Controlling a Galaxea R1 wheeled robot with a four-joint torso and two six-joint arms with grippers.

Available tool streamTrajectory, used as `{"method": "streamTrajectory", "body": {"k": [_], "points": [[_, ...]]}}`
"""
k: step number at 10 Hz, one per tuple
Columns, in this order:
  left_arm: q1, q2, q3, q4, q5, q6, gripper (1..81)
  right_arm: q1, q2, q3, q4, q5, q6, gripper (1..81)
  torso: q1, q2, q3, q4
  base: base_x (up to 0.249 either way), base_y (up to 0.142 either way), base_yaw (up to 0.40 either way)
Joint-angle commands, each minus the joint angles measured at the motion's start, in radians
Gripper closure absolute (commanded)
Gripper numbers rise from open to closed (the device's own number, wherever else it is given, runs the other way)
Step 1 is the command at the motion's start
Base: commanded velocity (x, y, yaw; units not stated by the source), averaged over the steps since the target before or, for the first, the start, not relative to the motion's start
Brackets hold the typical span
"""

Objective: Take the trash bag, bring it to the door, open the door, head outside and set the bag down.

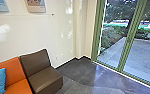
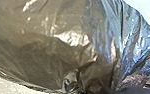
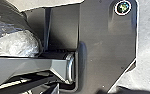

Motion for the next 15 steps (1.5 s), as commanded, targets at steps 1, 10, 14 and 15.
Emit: {"method": "streamTrajectory", "body": {"k": [1,10,14,15], "points": [[-0.046,0.002,0.002,0.006,0.064,0.009,81.1,0.048,0.001,-0.001,0.002,-0.076,0.0,1.0,0.0,0.0,0.0,0.0,0.0,0.0,-0.27],[-0.046,0.002,0.002,0.006,0.064,0.009,81.1,0.046,0.004,-0.001,0.0,-0.07,0.0,1.0,0.0,0.0,0.0,0.0,0.0,0.0,-0.288],[-0.046,0.004,0.002,0.006,0.064,0.009,81.1,0.046,0.004,-0.001,0.0,-0.07,-0.002,1.0,0.0,0.0,0.0,0.0,0.0,0.0,-0.302],[-0.046,0.004,0.002,0.006,0.064,0.009,81.1,0.046,0.004,-0.001,0.0,-0.07,-0.002,1.0,0.0,0.0,0.0,0.0,0.0,0.0,-0.302]]}}
